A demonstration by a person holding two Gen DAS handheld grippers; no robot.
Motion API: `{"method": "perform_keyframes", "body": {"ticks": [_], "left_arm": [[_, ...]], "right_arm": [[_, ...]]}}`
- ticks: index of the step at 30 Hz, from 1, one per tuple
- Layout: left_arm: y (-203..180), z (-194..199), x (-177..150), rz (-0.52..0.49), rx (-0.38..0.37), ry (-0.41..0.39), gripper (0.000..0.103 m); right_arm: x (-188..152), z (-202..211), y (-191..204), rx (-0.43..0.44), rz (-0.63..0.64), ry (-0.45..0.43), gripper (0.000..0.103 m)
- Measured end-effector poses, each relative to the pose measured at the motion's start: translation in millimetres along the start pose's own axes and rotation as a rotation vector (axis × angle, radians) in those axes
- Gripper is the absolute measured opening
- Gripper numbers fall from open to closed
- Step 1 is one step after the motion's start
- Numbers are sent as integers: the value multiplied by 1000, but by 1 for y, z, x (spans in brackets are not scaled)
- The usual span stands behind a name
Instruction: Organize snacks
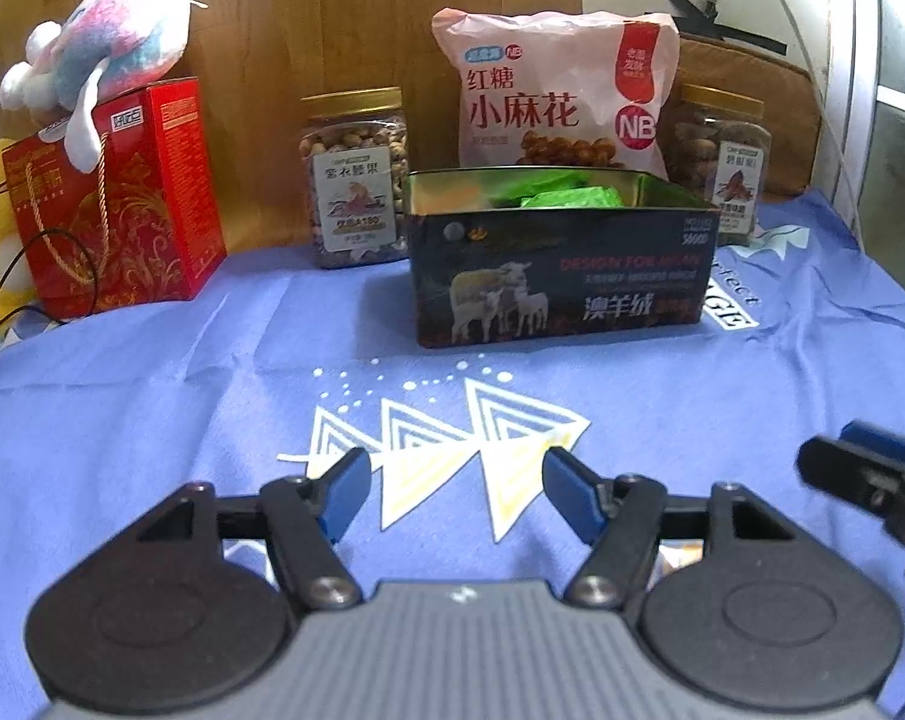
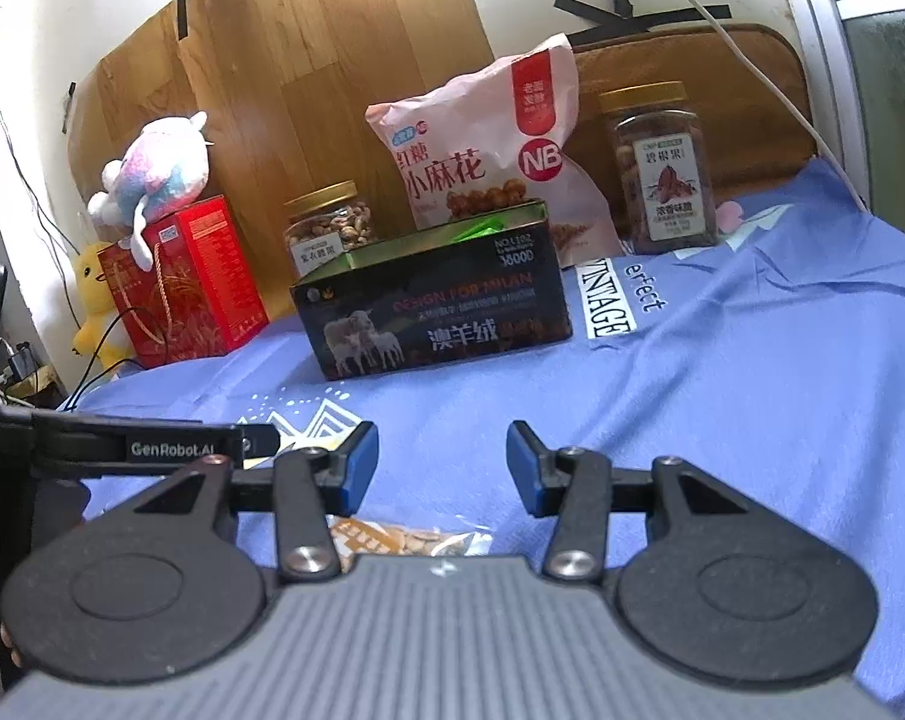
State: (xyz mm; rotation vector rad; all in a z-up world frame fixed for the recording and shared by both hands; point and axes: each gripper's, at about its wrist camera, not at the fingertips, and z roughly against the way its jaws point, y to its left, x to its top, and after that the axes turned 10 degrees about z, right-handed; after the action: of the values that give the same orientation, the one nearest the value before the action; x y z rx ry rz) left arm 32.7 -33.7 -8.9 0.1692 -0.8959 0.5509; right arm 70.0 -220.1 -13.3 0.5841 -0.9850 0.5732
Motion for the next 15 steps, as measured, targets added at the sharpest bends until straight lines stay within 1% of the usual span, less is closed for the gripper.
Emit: {"method": "perform_keyframes", "body": {"ticks": [4,7,9,10,11,12,13,15], "left_arm": [[0,-5,-3,-11,5,-25,67],[1,-8,-7,-17,-6,-59,67],[1,-12,-12,-31,-7,-81,68],[1,-15,-14,-43,-1,-89,73],[0,-19,-17,-55,11,-76,72],[0,-20,-17,-52,-3,-59,72],[0,-19,-16,-48,-6,-69,73],[0,-18,-17,-48,2,-73,73]], "right_arm": [[2,2,4,-43,43,-43,50],[4,3,7,-96,91,-101,50],[3,3,7,-115,110,-132,50],[1,2,7,-124,116,-139,52],[-1,0,7,-130,120,-141,55],[-4,-3,7,-134,125,-137,57],[-5,-7,6,-134,122,-115,57],[-4,-8,1,-126,93,-111,57]]}}
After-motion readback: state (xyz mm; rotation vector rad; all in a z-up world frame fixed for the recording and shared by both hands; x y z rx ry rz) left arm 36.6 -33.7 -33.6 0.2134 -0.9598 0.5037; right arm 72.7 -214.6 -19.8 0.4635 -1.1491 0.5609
